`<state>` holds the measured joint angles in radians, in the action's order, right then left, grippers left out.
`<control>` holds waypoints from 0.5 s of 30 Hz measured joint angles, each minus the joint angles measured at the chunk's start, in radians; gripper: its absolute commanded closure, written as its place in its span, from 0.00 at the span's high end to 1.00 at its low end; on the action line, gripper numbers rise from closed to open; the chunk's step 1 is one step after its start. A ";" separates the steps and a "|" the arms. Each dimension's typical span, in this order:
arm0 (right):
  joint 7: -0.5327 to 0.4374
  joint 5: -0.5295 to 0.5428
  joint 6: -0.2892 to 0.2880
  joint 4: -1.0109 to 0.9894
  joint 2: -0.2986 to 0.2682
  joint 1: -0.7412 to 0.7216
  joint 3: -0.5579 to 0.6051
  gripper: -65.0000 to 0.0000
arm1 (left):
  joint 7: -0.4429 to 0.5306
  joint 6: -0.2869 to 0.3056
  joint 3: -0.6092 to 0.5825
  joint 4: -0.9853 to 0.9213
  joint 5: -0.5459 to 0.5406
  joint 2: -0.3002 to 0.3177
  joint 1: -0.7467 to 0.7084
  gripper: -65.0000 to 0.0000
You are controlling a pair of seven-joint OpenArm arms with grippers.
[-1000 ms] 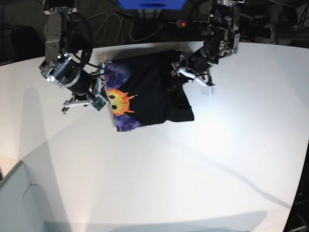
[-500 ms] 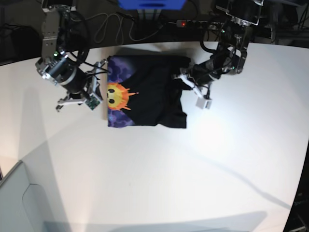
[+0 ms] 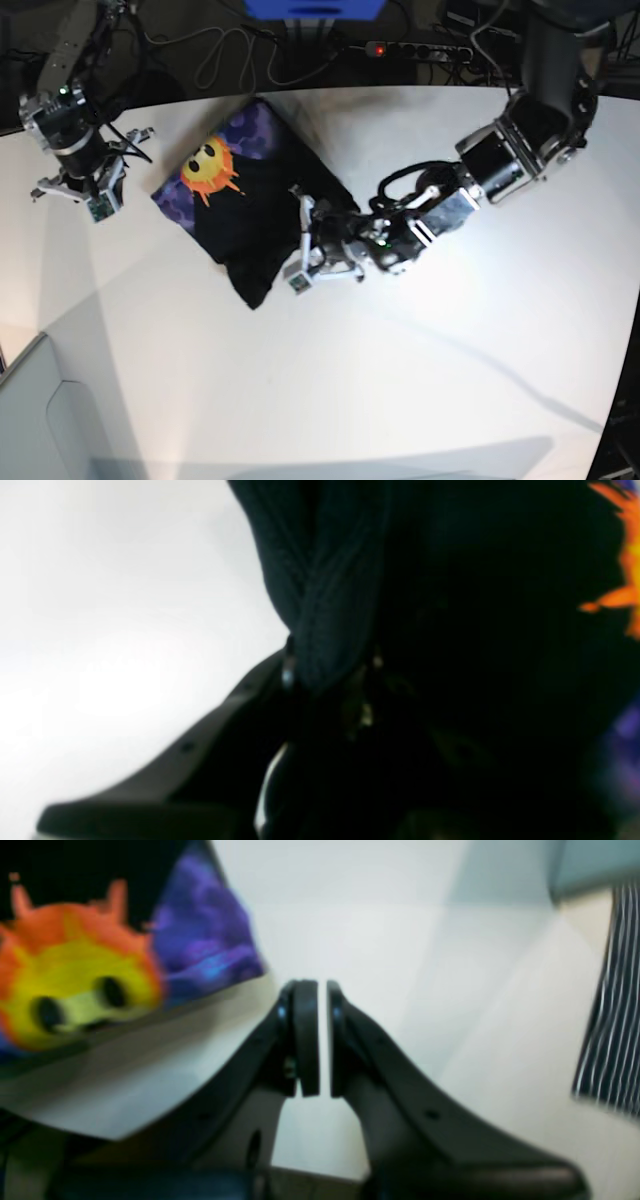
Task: Fold the T-shirt properly
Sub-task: 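Drag the folded shirt with the left gripper toward the right gripper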
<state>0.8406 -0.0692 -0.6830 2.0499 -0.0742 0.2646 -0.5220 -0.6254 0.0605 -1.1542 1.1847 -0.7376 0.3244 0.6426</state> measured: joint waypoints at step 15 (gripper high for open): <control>0.005 0.000 0.000 0.002 0.075 0.022 -0.170 0.00 | -0.038 0.283 -0.012 -0.008 0.855 -0.234 -0.027 0.00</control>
<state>0.8459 -0.0696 -0.6830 2.0514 0.0010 0.2863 -0.6918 -0.6636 0.3439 -1.1660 1.1770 0.1173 0.0906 0.6151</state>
